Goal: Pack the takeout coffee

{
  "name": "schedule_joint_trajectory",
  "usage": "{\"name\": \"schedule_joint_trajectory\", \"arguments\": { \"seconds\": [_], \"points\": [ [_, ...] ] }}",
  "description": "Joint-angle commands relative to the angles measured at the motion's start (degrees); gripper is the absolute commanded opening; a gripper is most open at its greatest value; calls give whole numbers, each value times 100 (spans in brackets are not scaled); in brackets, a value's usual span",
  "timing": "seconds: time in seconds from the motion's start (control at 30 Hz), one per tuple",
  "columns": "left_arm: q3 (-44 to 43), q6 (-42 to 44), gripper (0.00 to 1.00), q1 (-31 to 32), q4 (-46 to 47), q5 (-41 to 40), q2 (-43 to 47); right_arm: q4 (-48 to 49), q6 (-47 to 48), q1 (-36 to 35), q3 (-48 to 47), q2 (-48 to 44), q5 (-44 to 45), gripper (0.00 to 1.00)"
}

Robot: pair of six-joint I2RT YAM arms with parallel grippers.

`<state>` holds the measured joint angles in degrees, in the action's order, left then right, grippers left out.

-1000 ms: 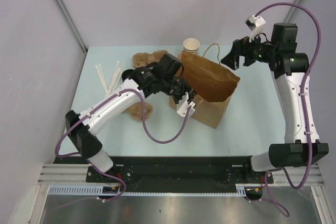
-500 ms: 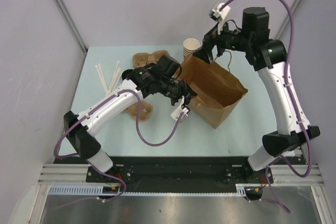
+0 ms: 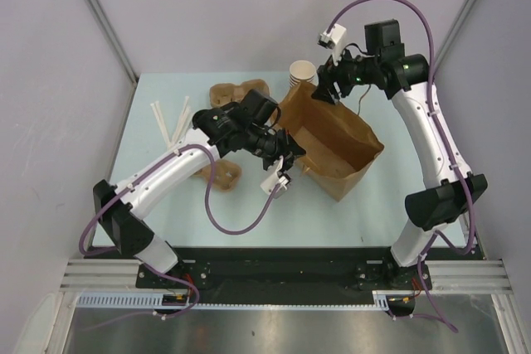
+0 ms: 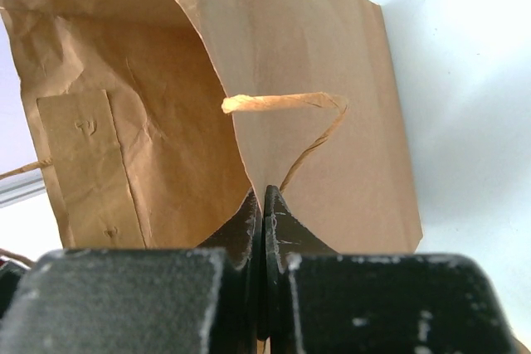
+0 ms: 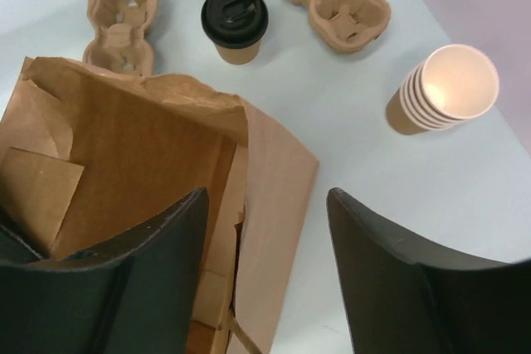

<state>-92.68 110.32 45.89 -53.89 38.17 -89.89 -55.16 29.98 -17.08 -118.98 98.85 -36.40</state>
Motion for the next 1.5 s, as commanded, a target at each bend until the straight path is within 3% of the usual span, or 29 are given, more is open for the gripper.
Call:
{"name": "schedule_joint_trajectory", "arguments": {
  "seconds": [0.0,0.13,0.17,0.2,0.3,0.4,0.43,0.5,0.6,0.7,0.93,1.1,1.3,1.47],
  "points": [
    [57,323,0,-62,-69,261,296,-363,298,-15,-205,73,-51,61],
    [119,253,5,-194,18,348,375,-706,290,-6,-310,91,-95,34],
    [110,201,7,-229,71,401,393,-742,98,-6,-293,65,-52,10],
    [110,174,10,-316,98,445,410,-760,-43,12,-275,47,-16,0],
    [128,-54,24,-475,308,682,533,-603,-884,222,-170,-67,-42,0],
    [364,-659,60,-633,887,989,796,-260,-1955,521,50,-190,-173,0],
    [435,-887,92,-669,1089,1077,858,-181,-2195,591,128,-225,-244,0],
    [601,-1433,100,-730,1529,1289,1078,74,-2800,723,392,-339,-394,0],
    [847,-1916,100,-765,1942,1455,1341,400,-3225,741,708,-524,-359,0],
    [1006,-2987,100,-923,2636,1657,1622,558,-3796,811,884,-638,-218,0],
    [1042,-6762,99,-1924,4113,1650,1843,1208,-5887,1540,1745,-937,-340,0],
    [875,-9154,100,-3014,4019,1184,1589,1253,-6548,1559,2063,-1183,-193,0],
    [1059,-10643,99,-4403,3447,1070,1228,1060,-7127,1594,2186,-1236,46,0],
    [1708,-10777,94,-5342,2884,850,1280,1410,-7489,2076,2598,-1245,-375,0]
  ]
}}
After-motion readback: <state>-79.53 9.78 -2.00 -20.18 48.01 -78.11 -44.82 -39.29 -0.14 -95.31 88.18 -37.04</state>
